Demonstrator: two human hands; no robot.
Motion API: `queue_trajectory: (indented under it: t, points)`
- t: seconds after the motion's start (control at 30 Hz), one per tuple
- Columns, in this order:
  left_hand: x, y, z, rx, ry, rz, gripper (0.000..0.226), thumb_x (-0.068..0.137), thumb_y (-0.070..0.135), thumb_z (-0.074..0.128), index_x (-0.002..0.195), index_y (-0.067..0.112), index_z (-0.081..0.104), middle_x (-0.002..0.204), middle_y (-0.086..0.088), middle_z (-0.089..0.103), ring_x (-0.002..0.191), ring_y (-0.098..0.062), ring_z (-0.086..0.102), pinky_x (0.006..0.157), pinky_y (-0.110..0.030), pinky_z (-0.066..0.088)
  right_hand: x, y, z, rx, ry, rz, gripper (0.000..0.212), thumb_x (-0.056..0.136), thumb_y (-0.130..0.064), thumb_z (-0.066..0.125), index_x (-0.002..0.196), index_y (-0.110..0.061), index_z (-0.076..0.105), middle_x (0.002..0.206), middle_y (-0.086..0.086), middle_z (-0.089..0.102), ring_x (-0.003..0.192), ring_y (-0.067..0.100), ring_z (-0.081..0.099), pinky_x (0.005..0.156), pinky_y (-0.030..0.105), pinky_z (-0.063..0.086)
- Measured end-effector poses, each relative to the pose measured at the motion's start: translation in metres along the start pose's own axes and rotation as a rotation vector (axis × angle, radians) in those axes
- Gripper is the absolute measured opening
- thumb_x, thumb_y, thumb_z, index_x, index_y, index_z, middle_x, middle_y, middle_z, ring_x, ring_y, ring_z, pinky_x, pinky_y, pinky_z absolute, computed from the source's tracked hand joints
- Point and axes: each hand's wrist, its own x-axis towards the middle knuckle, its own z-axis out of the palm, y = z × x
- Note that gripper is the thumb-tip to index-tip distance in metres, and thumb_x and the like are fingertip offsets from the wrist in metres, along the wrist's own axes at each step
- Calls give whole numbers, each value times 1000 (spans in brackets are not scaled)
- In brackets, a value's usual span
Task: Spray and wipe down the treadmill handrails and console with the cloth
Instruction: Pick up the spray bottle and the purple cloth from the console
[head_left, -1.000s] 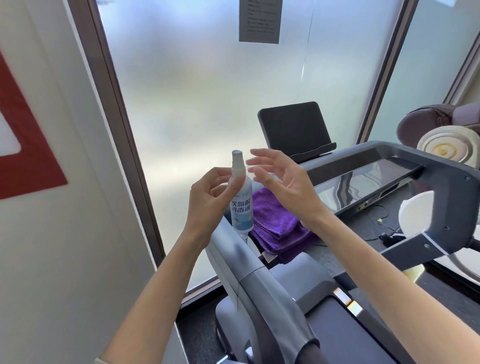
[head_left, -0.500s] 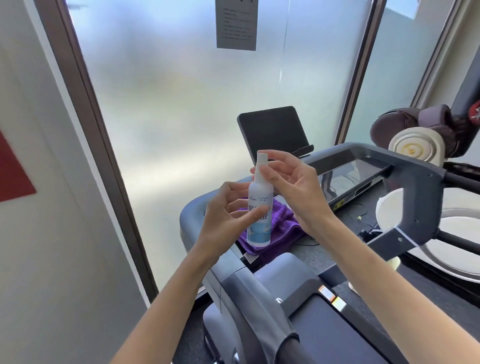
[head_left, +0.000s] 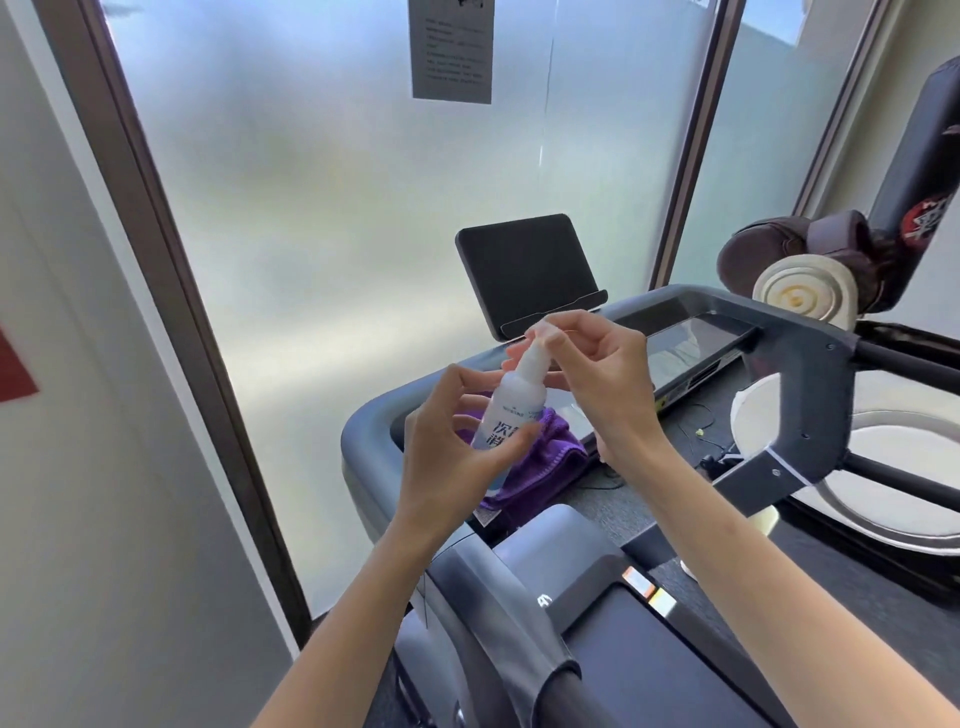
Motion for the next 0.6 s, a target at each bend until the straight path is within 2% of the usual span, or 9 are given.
queue_trajectory:
  t: [0.07, 0.13, 0.23, 0.33, 0.43, 0.5, 0.6]
  points:
    - [-1, 1, 0, 24, 36, 5, 43, 66, 30, 84, 91, 45, 52, 98, 24, 69, 84, -9, 67, 69, -20, 53, 0, 1, 1, 30, -13, 6, 11, 97, -9, 62, 93, -11, 73, 81, 0, 78, 77, 20, 77, 65, 24, 58]
    - [0, 1, -3, -38, 24, -64, 44, 66, 25, 89, 93, 38, 56, 98, 23, 69, 84, -7, 67, 70, -22, 55, 1, 0, 1, 66, -68, -13, 11, 98, -14, 63, 106, -14, 70, 87, 1, 79, 80, 20, 77, 67, 23, 58]
    - [4, 3, -6, -181, -23, -176, 38, 63, 33, 84, 93, 29, 60, 99, 17, 72, 85, -8, 69, 72, -24, 56, -1, 2, 1, 104, -173, -87, 28, 95, -22, 64, 123, -22, 58, 98, 3, 79, 90, 21, 76, 74, 25, 59]
    - [8, 5, -6, -273, -25, -233, 35, 64, 37, 79, 94, 28, 64, 100, 10, 73, 89, -16, 70, 75, -29, 56, -4, 8, 1, 123, -266, -86, 41, 93, -25, 59, 132, -27, 48, 110, 7, 76, 104, 24, 72, 83, 30, 58]
    - [9, 6, -4, -266, -22, -227, 37, 64, 40, 78, 98, 29, 67, 98, 10, 73, 91, -16, 71, 79, -32, 57, -6, 14, 1, 143, -373, -36, 52, 99, -21, 56, 143, -35, 32, 119, 10, 72, 112, 27, 69, 89, 30, 57]
    - [10, 6, -3, -226, -6, -207, 40, 66, 39, 78, 102, 26, 68, 97, 9, 74, 92, -14, 71, 80, -33, 57, -8, 17, 1, 139, -433, -37, 64, 98, -15, 56, 148, -36, 21, 124, 18, 68, 114, 30, 67, 93, 34, 56]
    - [12, 6, -2, -116, 11, -147, 36, 71, 34, 79, 104, 26, 67, 96, 12, 73, 88, -6, 67, 78, -27, 55, -7, 23, 1, 111, -437, -82, 64, 100, -7, 51, 149, -34, 18, 122, 22, 63, 104, 22, 68, 89, 29, 56]
